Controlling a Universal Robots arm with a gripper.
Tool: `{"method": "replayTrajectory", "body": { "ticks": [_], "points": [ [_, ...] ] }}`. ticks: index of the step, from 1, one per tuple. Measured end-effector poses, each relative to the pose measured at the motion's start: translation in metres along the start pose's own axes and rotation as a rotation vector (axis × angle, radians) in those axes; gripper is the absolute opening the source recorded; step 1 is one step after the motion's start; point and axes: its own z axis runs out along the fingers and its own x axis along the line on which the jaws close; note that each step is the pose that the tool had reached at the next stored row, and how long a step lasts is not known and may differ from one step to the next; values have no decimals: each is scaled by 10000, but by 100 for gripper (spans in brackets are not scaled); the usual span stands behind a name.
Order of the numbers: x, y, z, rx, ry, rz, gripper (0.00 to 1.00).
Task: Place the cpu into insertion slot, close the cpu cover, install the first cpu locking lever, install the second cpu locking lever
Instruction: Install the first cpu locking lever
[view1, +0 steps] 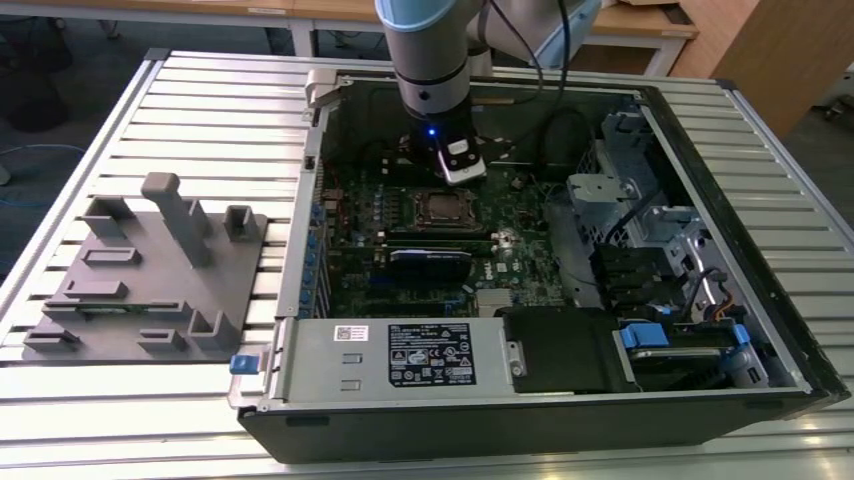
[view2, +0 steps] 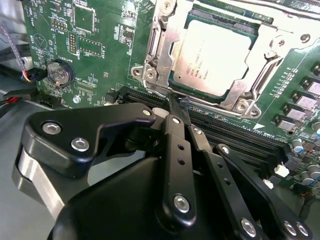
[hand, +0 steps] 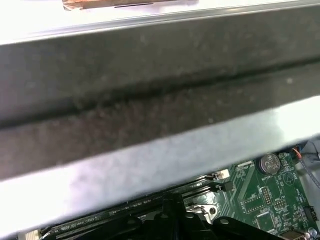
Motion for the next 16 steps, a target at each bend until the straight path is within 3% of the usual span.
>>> {"method": "replayTrajectory", "body": {
  "ticks": [9, 16],
  "points": [
    [-20, 13, -4, -7, -2, 1, 10],
    [-37, 34, -101, -6, 0, 2, 10]
  ]
}}
